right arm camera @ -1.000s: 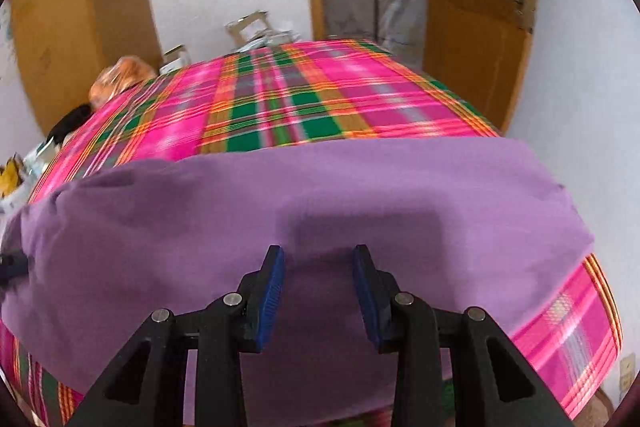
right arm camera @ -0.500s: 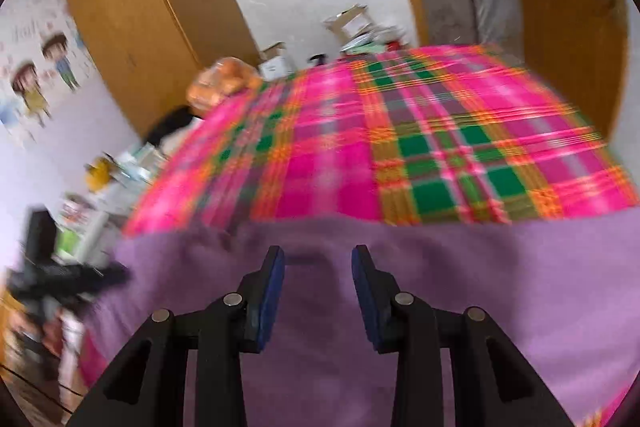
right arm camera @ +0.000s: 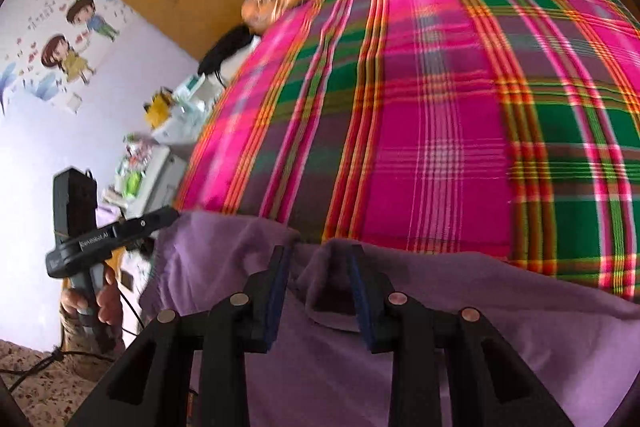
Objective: Fold clothes
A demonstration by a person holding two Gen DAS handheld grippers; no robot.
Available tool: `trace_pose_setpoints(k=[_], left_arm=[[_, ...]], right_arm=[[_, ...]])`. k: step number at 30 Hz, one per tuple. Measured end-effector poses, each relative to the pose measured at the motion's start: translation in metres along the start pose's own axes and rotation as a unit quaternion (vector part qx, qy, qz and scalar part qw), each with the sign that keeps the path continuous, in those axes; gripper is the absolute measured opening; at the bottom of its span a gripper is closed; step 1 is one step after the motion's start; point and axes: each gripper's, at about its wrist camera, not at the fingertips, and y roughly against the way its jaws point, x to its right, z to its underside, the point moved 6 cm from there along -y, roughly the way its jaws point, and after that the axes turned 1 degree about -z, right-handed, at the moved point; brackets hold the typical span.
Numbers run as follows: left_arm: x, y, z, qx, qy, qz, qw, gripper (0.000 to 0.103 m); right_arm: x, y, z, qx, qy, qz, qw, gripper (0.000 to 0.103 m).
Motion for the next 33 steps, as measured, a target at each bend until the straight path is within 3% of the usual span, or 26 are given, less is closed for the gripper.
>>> trace_pose_setpoints(k=[4,9,12,18,33], left_arm=[[0.011,-0.024,-0.002,-0.024,-0.012,0.003,0.9996,0.026],[0.007,-0.033,0.001,-0.035,-0.01,-0.003,0.9993,0.026],[0.005,-0.036,0.002,-0.037,-0.009,-0.004,0.9993,0.026],[-0.002,-0.033,0.003,-0.031,0.013,0.011,0.9994,0.026],[-0.005,-0.034,0.001,-0.024,0.032,0.012,0.9991,0.026]], right_arm=[[0.004,-0.009,0.006,-0.025,0.005,0.015,1.0,0.025],[0.01,-0.004,0.0,-0.008,-0.001,0.002,1.0,0.004],[0.012,0.0,-0.004,0.006,-0.005,-0.007,1.0,0.003],[0.022,0.021,-0.036,0.096,-0.031,-0.004,0.995,0.002],[0.039,-0.016,-0.052,0.055,-0.004,0.05,0.997,0.002]])
